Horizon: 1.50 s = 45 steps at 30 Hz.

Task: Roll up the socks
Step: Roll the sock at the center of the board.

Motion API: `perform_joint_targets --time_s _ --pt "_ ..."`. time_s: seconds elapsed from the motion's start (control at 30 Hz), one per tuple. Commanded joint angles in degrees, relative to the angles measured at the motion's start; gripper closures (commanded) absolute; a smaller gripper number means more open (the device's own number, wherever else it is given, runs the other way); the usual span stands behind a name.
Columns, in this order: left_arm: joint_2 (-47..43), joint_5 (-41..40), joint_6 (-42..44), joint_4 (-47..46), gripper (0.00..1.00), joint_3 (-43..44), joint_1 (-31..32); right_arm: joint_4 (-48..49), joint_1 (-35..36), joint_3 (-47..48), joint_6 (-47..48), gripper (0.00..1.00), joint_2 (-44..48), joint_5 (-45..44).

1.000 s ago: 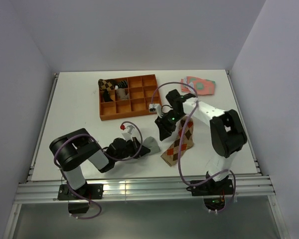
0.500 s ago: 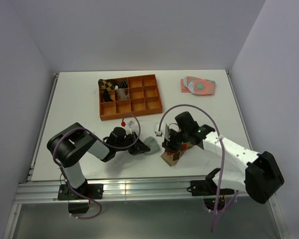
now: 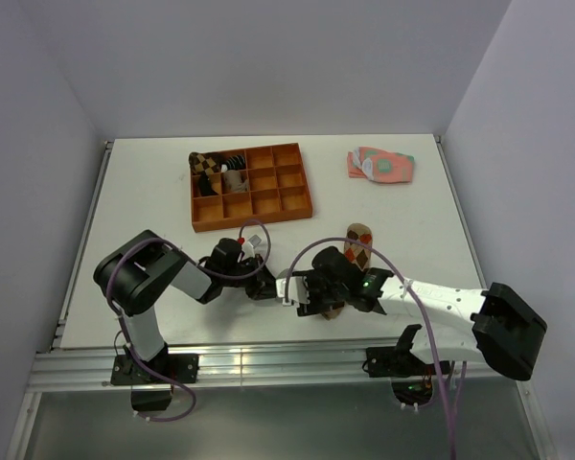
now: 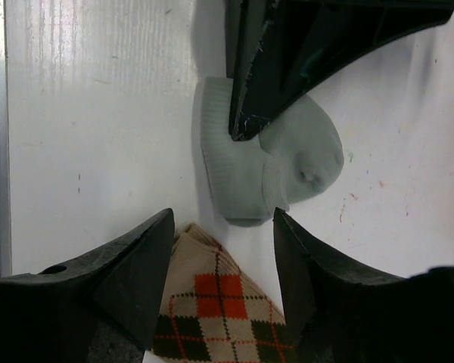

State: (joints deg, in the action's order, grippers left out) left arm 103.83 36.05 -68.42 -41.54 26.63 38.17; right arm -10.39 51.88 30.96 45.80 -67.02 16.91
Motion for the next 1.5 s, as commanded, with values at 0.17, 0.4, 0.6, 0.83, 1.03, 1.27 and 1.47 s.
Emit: perform_joint_targets --time_s 0.17,0.4,0.6,0.83,1.03,1.27,1.47 --pt "3.75 0.33 3.65 12.53 1.0 -2.29 -0.82 7.32 5.07 -0.38 2.8 0.39 -4.69 -6.88" --pt "3.75 1.39 4.18 12.89 1.0 -1.94 -1.17 6.61 5.95 2.43 2.71 0.44 -9.79 -7.68" --pt "3.83 2.62 4.79 13.42 1.0 -0.88 -1.35 5.21 6.04 5.86 1.05 0.57 -14.0 -9.08" --pt "1.56 1.14 4.62 13.15 0.95 -1.49 -1.43 -3.38 5.61 11.13 -1.5 0.76 -17.09 -5.93" --pt "-5.99 -5.55 2.25 12.45 0.8 -4.57 -1.7 -14.1 0.17 16.23 -2.91 0.78 -17.96 3.29" --pt "-15.05 -15.56 -1.62 8.93 0.7 -9.4 -0.73 -25.36 -7.3 25.88 -2.21 0.78 -27.87 12.53" --pt "-23.93 -24.17 -0.66 12.62 0.67 -11.07 2.51 -38.19 -11.26 37.05 -0.63 0.78 -41.14 17.54"
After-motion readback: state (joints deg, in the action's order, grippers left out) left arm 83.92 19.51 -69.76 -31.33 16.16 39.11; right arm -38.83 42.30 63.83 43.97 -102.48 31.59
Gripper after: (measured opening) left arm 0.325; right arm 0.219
